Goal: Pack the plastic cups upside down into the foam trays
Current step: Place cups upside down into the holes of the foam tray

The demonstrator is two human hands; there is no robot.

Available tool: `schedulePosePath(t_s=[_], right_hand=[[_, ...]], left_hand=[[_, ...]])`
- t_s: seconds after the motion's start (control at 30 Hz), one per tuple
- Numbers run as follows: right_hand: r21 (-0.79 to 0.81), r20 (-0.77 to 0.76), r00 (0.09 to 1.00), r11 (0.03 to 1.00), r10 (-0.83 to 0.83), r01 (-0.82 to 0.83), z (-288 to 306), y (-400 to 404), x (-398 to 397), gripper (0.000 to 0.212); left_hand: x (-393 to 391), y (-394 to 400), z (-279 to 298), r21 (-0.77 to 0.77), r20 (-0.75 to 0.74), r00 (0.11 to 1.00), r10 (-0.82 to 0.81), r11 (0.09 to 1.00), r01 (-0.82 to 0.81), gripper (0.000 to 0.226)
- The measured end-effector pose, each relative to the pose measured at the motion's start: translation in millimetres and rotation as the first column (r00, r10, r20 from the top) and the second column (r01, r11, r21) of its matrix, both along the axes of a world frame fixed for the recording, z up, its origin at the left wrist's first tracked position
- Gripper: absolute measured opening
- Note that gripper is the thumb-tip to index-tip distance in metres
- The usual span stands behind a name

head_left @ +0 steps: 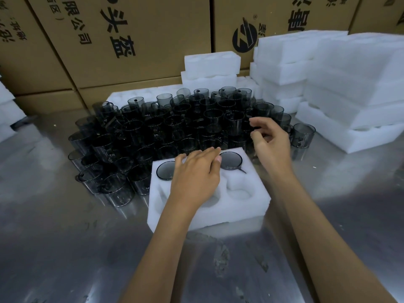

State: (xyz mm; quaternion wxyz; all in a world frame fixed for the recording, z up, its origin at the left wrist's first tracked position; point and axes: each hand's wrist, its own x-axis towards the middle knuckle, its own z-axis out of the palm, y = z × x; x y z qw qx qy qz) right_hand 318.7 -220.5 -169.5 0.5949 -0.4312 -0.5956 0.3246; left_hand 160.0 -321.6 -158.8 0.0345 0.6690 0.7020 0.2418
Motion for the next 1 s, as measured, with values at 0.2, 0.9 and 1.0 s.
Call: schedulePosePath(t_s=[0.2,0.9,1.0], right_hand=[[-0.034,0.246,0.969,0.999,-0.016,0.025,8,24,-10,0.042],[0.205,0.147,0.982,0.967,0.119,-0.148,36,-42,-18,0.017],[0.292,0.275,0.958,0.942,0.083,-0.166,30,-57,-24,0.035]], left_hand=[[0,1,0,-0.001,-0.009,1.0,0.0,1.0,0.0,0.039],[-3,-6,12,0.409,0.534,0.837,-0.117,0.903,-0.134,0.062],[-3,-5,13,0.393,0.528,0.838,-0.14,0.915,-0.094,0.066]])
